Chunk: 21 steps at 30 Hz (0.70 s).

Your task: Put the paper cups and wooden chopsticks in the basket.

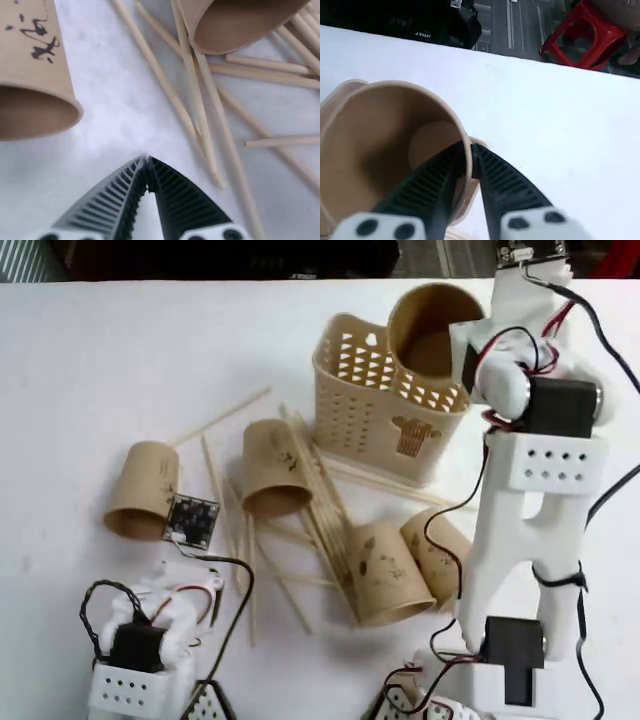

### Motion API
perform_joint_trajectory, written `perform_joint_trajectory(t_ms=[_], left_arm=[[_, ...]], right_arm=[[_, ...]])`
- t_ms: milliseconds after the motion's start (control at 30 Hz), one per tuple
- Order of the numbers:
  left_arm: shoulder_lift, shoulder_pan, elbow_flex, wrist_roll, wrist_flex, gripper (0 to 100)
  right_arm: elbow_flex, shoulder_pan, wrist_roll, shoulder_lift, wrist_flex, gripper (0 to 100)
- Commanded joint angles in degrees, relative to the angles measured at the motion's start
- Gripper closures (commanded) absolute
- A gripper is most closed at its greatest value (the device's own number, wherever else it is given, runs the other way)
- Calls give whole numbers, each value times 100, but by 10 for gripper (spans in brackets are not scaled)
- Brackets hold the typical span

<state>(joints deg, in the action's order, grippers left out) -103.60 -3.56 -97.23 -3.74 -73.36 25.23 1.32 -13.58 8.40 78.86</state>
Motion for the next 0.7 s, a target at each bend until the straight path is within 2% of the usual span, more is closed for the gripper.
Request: perform_joint_trajectory(t_ms=[0, 267, 467, 667], left_arm=[[-57, -31, 26, -35, -26, 976], [-57, -31, 26, -26, -26, 976], [-57, -31, 26, -26, -26, 976], [-57, -31, 26, -26, -26, 976]], right_arm=[[237, -31, 246, -22, 145, 975], [237, 119, 255, -462, 470, 971], [413, 66, 176, -347, 998, 820], [958, 66, -844, -13, 1895, 829]])
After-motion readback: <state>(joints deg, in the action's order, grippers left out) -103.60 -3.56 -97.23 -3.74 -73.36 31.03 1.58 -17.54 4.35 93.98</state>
